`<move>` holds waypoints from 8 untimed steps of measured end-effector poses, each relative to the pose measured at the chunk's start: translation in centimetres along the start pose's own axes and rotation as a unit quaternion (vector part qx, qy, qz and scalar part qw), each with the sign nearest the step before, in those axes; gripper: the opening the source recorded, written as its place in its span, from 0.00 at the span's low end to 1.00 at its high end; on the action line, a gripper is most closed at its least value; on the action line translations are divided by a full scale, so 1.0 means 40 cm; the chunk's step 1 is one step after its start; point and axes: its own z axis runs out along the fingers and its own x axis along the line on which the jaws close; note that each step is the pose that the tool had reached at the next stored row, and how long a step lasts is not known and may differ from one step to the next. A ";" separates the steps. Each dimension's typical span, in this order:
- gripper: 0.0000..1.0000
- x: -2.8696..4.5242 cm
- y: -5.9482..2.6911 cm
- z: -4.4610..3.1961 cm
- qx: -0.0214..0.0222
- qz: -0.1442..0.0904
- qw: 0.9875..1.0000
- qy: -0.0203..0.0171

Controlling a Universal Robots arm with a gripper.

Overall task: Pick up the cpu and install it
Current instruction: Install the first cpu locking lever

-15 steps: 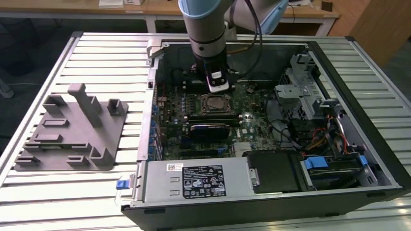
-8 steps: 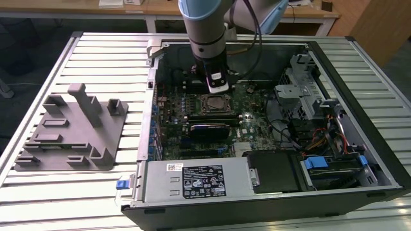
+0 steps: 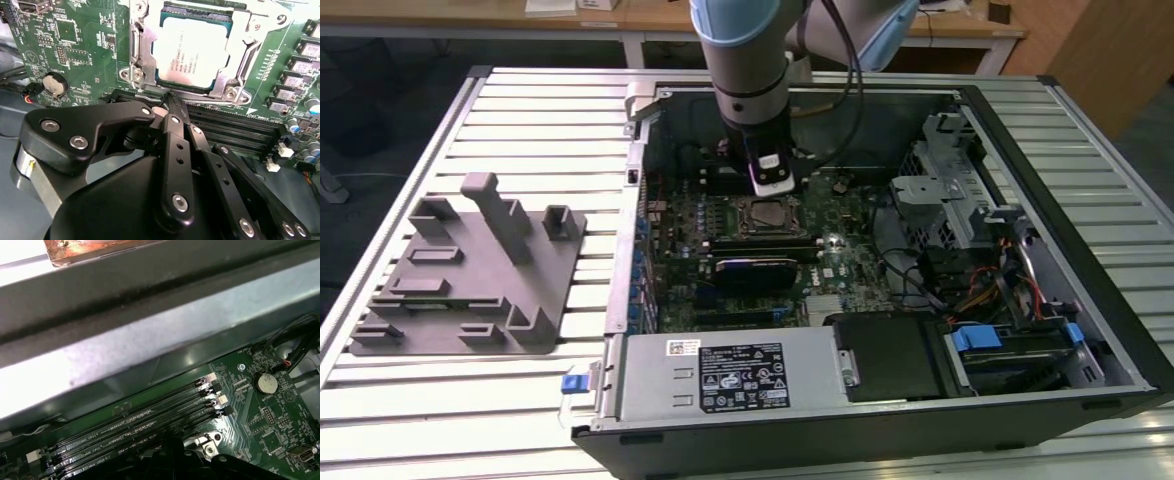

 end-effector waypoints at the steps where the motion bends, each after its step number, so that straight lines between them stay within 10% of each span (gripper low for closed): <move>1: 0.11 0.000 0.000 0.001 0.000 0.000 1.000 0.000; 8: 0.11 0.000 -0.001 0.004 0.002 0.000 1.000 -0.001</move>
